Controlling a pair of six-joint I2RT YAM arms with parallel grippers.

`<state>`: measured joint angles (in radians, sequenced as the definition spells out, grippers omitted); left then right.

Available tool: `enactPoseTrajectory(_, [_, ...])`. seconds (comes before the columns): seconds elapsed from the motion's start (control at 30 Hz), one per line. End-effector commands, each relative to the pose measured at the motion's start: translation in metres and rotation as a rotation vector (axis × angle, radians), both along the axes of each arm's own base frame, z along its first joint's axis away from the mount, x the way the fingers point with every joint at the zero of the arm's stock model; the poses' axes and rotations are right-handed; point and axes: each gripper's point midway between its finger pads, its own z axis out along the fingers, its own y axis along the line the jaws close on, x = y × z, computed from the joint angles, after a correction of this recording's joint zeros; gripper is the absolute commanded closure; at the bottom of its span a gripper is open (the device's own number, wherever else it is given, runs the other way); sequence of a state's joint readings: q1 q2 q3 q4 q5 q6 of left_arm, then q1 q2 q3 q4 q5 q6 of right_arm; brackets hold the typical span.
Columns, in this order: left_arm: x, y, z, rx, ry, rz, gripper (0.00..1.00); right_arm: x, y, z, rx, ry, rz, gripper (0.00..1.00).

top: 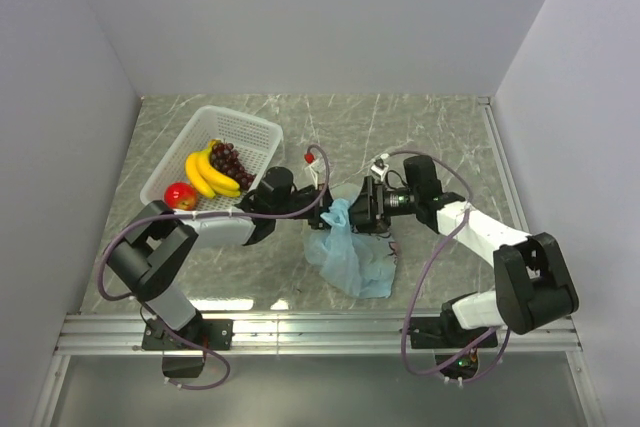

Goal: Place the fake fruits into the plastic bag and tie a complex knot

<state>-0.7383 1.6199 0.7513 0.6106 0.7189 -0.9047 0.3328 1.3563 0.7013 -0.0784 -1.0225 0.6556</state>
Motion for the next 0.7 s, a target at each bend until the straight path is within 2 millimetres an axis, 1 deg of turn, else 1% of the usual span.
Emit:
enactPoseTrajectory(0.0, [-0.017,-0.008,0.042,-0.174,-0.053,-0.107,1.00,0.014,0.022,0.031,0.138,-0.060,-0.024,0.25])
enactPoseTrajectory(0.03, [-0.019,-0.008,0.040,-0.179,-0.042,-0.117,1.00,0.013,0.024,0.035,0.156,-0.034,-0.037,0.25])
enactPoseTrajectory(0.07, [-0.020,-0.008,0.048,-0.216,-0.068,-0.132,1.00,0.015,0.028,0.040,0.170,-0.047,-0.045,0.25])
enactPoseTrajectory(0.1, [-0.024,-0.008,0.049,-0.227,-0.062,-0.156,1.00,0.017,0.032,0.049,0.203,-0.091,-0.043,0.25])
enactPoseTrajectory(0.13, [-0.023,-0.010,0.048,-0.233,-0.036,-0.161,1.00,0.014,0.037,0.055,0.219,-0.074,-0.040,0.25])
enactPoseTrajectory(0.2, [-0.020,-0.011,0.051,-0.251,-0.025,-0.150,1.00,0.015,0.042,0.062,0.242,-0.076,-0.048,0.25])
enactPoseTrajectory(0.27, [-0.016,-0.014,0.049,-0.256,-0.015,-0.136,1.00,0.012,0.047,0.064,0.251,-0.073,-0.040,0.25])
enactPoseTrajectory(0.3, [-0.013,-0.014,0.053,-0.275,-0.023,-0.119,1.00,0.012,0.046,0.062,0.245,-0.068,-0.048,0.25])
enactPoseTrajectory(0.37, [-0.009,-0.016,0.050,-0.266,-0.024,-0.111,1.00,0.008,0.045,0.058,0.250,-0.046,-0.046,0.25])
enactPoseTrajectory(0.43, [-0.003,-0.018,0.050,-0.257,-0.034,-0.086,1.00,0.004,0.043,0.059,0.250,-0.054,-0.038,0.29])
enactPoseTrajectory(0.47, [0.000,-0.018,0.049,-0.243,-0.037,-0.072,1.00,0.003,0.041,0.060,0.244,-0.067,-0.023,0.32])
enactPoseTrajectory(0.5, [0.004,-0.017,0.046,-0.227,-0.062,-0.053,1.00,0.000,0.036,0.054,0.206,-0.084,-0.011,0.33])
enactPoseTrajectory(0.53, [0.009,-0.015,0.041,-0.196,-0.044,-0.017,1.00,0.001,0.033,0.055,0.186,-0.104,-0.005,0.33])
enactPoseTrajectory(0.57, [0.012,-0.011,0.039,-0.187,-0.047,-0.003,1.00,0.004,0.025,0.052,0.162,-0.116,-0.017,0.33])
enactPoseTrajectory(0.6, [0.013,-0.008,0.037,-0.181,-0.055,0.001,1.00,0.000,0.016,0.043,0.107,-0.128,-0.008,0.31])
enactPoseTrajectory(0.67, [0.013,-0.002,0.032,-0.157,-0.051,0.005,1.00,0.001,0.005,0.038,0.050,-0.158,-0.010,0.27])
